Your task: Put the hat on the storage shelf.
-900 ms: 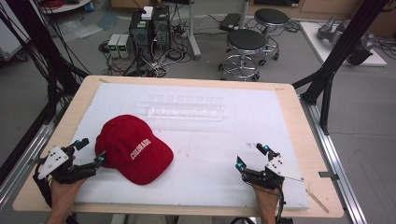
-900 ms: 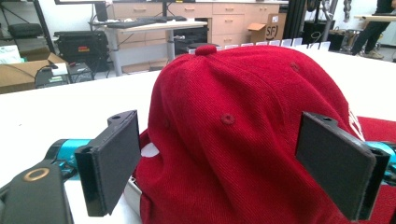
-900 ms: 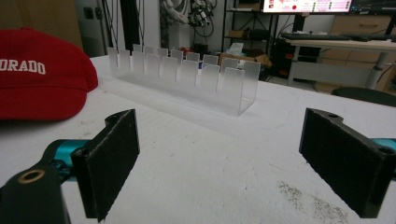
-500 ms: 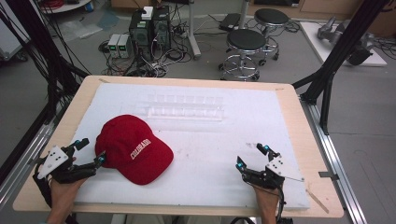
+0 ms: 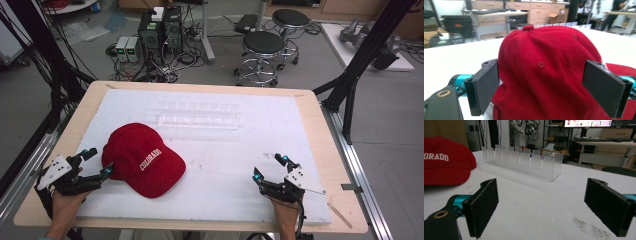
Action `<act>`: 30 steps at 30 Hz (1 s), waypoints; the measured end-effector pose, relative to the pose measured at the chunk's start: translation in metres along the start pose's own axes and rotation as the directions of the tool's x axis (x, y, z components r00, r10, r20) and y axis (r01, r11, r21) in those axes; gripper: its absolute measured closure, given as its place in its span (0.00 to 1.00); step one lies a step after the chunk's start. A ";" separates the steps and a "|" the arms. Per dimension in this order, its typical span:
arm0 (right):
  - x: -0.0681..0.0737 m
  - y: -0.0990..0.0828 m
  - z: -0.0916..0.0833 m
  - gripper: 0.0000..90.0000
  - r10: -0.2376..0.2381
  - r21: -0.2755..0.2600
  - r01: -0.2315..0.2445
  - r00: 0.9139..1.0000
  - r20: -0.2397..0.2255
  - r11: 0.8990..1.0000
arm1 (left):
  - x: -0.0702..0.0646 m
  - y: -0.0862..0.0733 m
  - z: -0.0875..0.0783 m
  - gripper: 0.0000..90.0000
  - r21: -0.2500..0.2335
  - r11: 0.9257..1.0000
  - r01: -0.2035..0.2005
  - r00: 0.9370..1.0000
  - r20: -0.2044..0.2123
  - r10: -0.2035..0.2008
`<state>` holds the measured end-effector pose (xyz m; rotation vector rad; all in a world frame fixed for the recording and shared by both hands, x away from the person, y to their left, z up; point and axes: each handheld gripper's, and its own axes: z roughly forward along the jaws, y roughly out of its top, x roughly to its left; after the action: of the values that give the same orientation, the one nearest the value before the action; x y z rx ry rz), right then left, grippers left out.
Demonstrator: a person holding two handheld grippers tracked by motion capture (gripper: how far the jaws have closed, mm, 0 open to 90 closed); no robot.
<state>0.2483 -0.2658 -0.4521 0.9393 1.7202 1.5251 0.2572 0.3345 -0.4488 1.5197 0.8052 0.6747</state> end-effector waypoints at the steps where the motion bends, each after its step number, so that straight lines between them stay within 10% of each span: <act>1: 0.000 0.000 0.000 0.12 0.000 -0.001 0.000 1.000 0.001 1.000 | 0.000 0.002 0.000 0.16 -0.003 1.000 0.001 1.000 0.011 -0.001; 30: 0.002 0.000 0.000 0.12 -0.001 0.006 0.001 1.000 -0.001 1.000 | 0.027 0.050 0.041 0.16 0.196 0.981 -0.010 0.990 0.140 -0.018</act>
<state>0.2476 -0.2643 -0.4519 0.9409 1.7261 1.5208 0.3110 0.3305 -0.4042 1.7232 0.7842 0.4888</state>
